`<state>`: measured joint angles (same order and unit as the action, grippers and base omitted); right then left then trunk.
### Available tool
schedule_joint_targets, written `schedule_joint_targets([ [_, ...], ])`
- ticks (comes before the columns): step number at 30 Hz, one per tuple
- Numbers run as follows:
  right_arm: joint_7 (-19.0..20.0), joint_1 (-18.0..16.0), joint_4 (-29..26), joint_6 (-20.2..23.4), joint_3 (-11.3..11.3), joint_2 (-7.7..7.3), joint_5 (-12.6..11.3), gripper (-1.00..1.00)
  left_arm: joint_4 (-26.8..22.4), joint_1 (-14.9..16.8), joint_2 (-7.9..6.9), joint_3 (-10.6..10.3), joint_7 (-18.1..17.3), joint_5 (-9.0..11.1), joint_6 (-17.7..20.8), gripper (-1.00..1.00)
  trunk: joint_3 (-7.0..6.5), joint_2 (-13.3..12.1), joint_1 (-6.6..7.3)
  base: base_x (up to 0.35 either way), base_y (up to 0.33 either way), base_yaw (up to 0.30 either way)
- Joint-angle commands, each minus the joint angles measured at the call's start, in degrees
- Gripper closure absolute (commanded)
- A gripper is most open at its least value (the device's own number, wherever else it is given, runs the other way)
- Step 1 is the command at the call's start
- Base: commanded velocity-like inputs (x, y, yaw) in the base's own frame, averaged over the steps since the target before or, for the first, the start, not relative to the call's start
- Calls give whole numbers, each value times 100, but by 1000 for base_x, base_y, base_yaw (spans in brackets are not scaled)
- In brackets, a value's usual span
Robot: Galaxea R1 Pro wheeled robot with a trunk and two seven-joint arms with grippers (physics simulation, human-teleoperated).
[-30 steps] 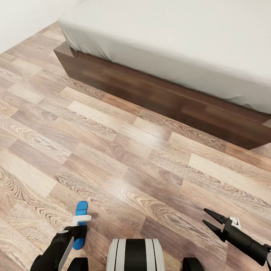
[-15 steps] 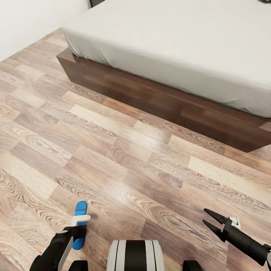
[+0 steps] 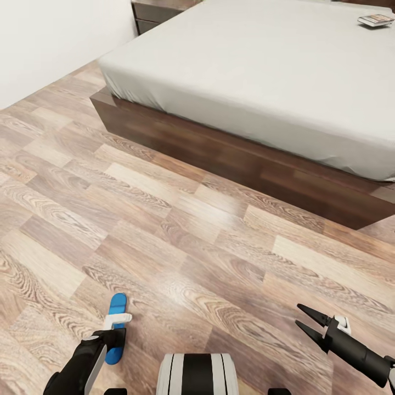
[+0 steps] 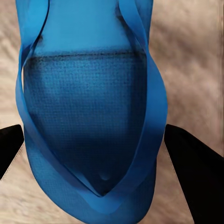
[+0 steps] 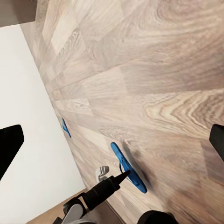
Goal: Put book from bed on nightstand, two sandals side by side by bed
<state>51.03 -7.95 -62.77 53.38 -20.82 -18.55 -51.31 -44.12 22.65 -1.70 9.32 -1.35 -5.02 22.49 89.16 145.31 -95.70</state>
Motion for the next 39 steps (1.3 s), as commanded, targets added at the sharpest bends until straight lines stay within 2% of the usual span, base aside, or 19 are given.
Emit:
schedule_joint_targets([
  [1,20,-2,2,23,-7,0,7,-100,-9,-2,2,9,-14,-52,28,100,-20,0,3,0,0,0],
  [39,23,-5,-6,30,4,0,7,-100,-9,-2,3,-9,-56,-35,28,100,-862,-51,101,0,0,0],
])
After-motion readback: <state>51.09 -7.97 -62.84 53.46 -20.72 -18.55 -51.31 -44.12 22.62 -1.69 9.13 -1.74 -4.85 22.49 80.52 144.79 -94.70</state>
